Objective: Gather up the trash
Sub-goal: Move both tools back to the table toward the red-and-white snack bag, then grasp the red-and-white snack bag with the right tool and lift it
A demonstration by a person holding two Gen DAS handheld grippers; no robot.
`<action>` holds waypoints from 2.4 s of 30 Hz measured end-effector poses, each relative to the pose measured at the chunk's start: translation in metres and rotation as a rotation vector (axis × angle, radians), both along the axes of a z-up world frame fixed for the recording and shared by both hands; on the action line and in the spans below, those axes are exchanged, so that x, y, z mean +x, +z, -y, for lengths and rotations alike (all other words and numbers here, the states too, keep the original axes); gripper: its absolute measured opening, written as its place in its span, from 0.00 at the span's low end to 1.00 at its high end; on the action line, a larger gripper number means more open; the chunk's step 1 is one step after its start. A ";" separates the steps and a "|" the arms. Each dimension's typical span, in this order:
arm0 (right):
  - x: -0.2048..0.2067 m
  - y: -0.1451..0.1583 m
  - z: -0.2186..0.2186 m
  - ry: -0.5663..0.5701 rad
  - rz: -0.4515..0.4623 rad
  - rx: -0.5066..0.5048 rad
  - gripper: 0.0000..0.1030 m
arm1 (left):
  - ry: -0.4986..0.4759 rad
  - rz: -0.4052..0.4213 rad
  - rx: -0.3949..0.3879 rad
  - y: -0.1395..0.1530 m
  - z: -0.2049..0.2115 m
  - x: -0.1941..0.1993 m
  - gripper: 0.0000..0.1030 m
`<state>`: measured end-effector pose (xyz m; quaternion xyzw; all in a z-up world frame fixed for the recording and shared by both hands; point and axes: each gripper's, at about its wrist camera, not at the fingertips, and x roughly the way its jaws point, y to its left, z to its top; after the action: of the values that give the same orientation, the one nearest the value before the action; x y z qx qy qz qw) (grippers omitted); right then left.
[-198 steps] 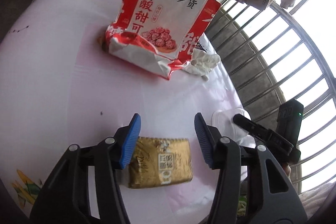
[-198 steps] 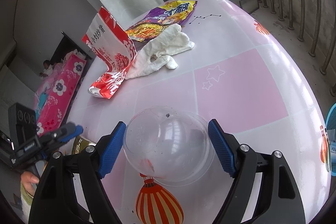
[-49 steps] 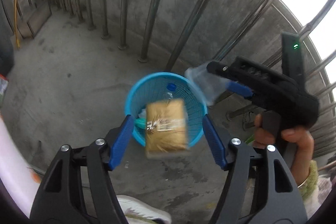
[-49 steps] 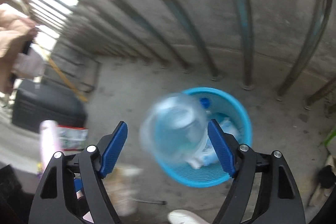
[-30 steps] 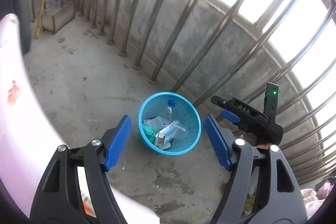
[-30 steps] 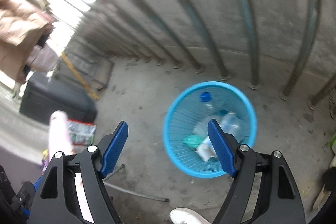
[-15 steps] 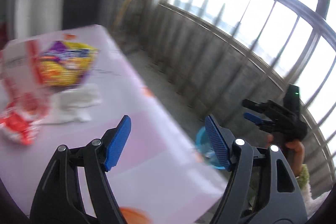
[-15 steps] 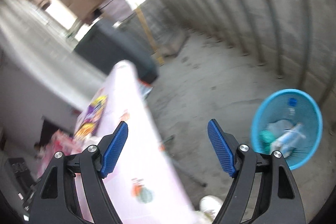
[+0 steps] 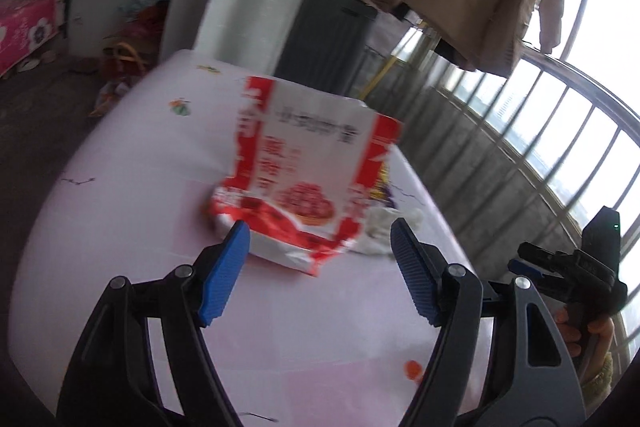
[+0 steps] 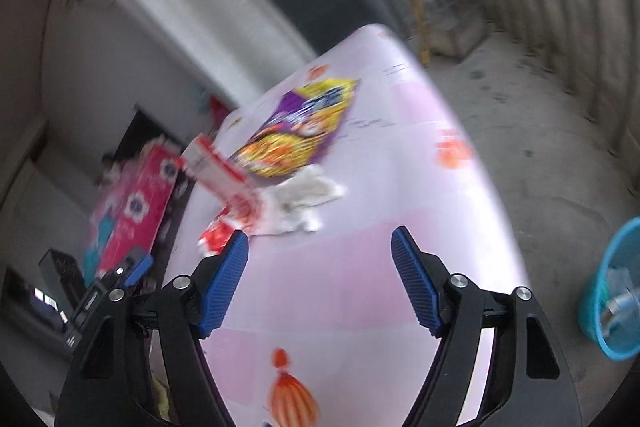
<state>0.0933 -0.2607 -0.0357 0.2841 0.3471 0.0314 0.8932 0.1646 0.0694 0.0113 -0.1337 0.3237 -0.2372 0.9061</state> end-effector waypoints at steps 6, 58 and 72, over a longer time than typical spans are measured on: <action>0.063 0.000 -0.059 0.121 -0.004 -0.056 0.66 | 0.068 -0.091 -0.034 -0.024 -0.031 0.041 0.52; -0.005 -0.054 -0.060 0.172 -0.171 0.054 0.07 | -0.125 -0.349 -0.127 -0.056 -0.049 -0.097 0.24; 0.015 -0.078 -0.085 0.189 -0.183 0.077 0.32 | 0.029 -0.240 0.068 -0.058 -0.036 -0.016 0.24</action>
<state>0.1086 -0.1759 -0.1133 0.2860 0.4510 0.1026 0.8392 0.1490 0.1058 -0.0465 -0.1350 0.4355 -0.1953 0.8683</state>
